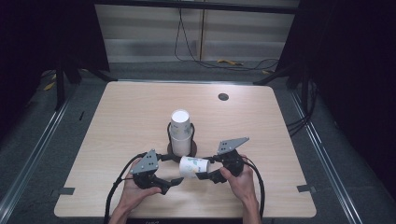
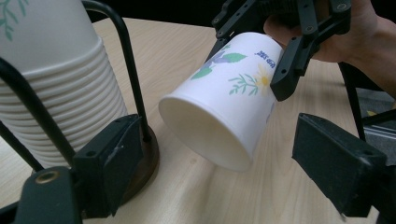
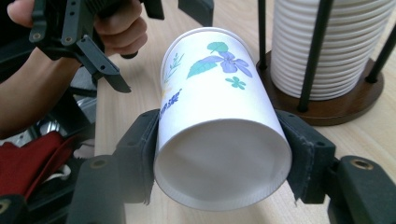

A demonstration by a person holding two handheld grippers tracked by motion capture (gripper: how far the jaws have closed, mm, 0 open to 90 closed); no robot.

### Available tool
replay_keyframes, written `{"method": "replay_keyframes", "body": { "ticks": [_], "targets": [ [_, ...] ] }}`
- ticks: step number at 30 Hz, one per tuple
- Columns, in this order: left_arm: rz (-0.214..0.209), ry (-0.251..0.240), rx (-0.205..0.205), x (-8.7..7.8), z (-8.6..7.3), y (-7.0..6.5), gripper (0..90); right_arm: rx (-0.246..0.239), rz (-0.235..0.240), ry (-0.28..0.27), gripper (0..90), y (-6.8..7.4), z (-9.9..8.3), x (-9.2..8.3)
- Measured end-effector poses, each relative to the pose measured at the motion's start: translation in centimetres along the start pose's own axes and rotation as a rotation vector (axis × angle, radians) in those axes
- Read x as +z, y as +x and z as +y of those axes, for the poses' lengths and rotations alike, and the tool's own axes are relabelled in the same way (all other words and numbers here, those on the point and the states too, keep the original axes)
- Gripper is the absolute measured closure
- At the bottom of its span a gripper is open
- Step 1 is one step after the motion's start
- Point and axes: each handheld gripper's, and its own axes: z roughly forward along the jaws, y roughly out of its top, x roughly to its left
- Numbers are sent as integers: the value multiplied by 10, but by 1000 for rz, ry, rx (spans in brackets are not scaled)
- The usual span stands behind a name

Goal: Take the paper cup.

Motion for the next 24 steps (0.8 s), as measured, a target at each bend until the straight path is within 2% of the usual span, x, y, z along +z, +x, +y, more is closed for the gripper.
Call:
{"method": "replay_keyframes", "body": {
  "ticks": [4, 9, 13, 16, 20, 24],
  "targets": [
    [3, 2, 7, 0, -1, 1, 158, 7, -24, -31, 362, 0, -4, -3],
    [0, 10, 2, 3, -3, 2, 157, 27, -12, -70, 363, -2, -11, -5],
    [-7, -1, -10, 6, -5, 2, 158, 36, -21, -98, 363, -3, -17, -6],
    [-12, -4, -11, 9, -5, 2, 158, 27, -34, -121, 363, -3, -20, -8],
    [-18, -10, -11, 10, -5, 2, 158, 29, -26, -165, 363, -3, -25, -11],
    [-16, -20, -18, 9, -6, 3, 156, 36, -25, -173, 363, -2, -26, -9]
  ]
}}
